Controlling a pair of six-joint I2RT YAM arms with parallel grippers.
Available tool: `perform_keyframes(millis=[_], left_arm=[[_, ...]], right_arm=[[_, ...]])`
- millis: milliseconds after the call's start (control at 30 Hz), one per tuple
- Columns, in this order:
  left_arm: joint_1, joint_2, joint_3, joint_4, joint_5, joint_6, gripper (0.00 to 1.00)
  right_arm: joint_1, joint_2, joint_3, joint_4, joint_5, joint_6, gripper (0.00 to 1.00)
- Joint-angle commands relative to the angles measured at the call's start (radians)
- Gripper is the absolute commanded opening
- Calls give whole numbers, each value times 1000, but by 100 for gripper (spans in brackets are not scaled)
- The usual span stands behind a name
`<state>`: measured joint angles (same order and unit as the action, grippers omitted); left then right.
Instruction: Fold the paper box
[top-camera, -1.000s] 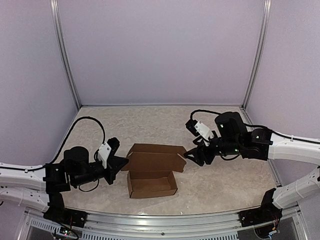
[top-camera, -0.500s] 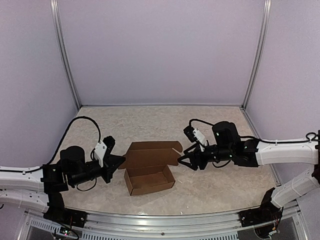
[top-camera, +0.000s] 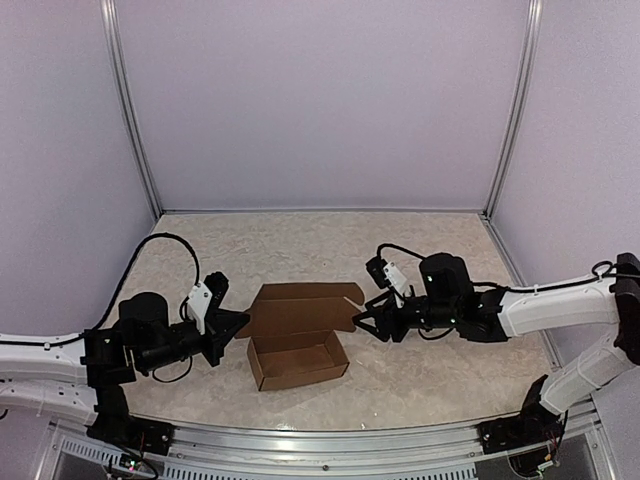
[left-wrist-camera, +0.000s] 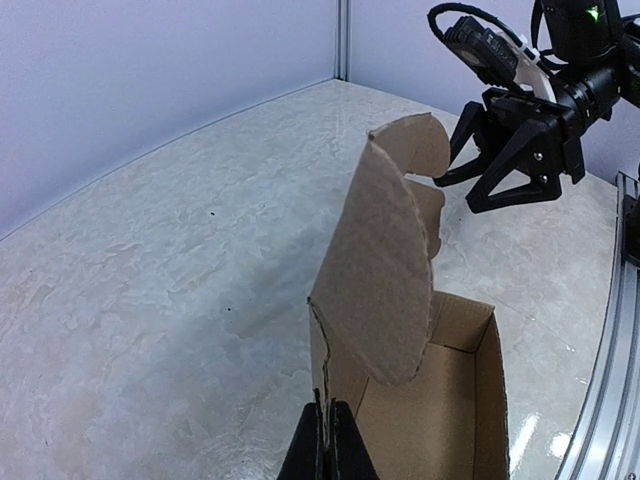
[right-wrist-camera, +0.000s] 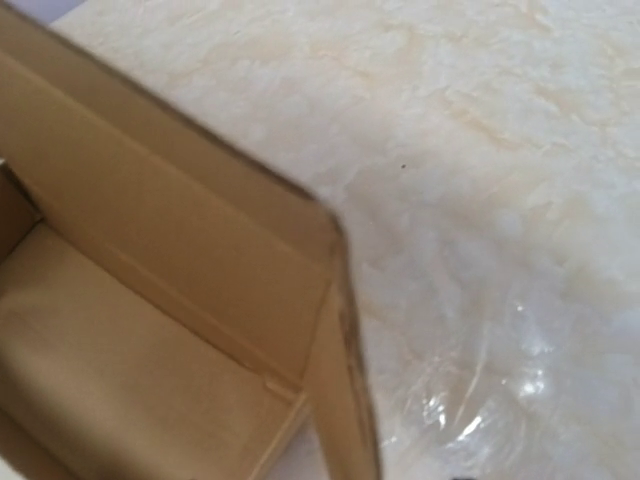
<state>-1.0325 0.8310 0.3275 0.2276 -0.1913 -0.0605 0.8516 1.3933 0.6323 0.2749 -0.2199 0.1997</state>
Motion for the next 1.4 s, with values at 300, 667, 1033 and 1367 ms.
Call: perform_keyframes(millis=[300, 667, 1033, 1367], left_arm=[[11, -5, -14, -13, 3, -11, 0], [12, 14, -21, 11, -59, -30, 0], [14, 48, -9, 1, -116, -28, 31], [29, 102, 51, -86, -157, 28, 37]], right_arm=[[-13, 110, -16, 163, -29, 0, 35], [-12, 131, -11, 176, -63, -25, 0], [-12, 70, -39, 137, -48, -44, 0], [-7, 12, -40, 37, -63, -81, 0]])
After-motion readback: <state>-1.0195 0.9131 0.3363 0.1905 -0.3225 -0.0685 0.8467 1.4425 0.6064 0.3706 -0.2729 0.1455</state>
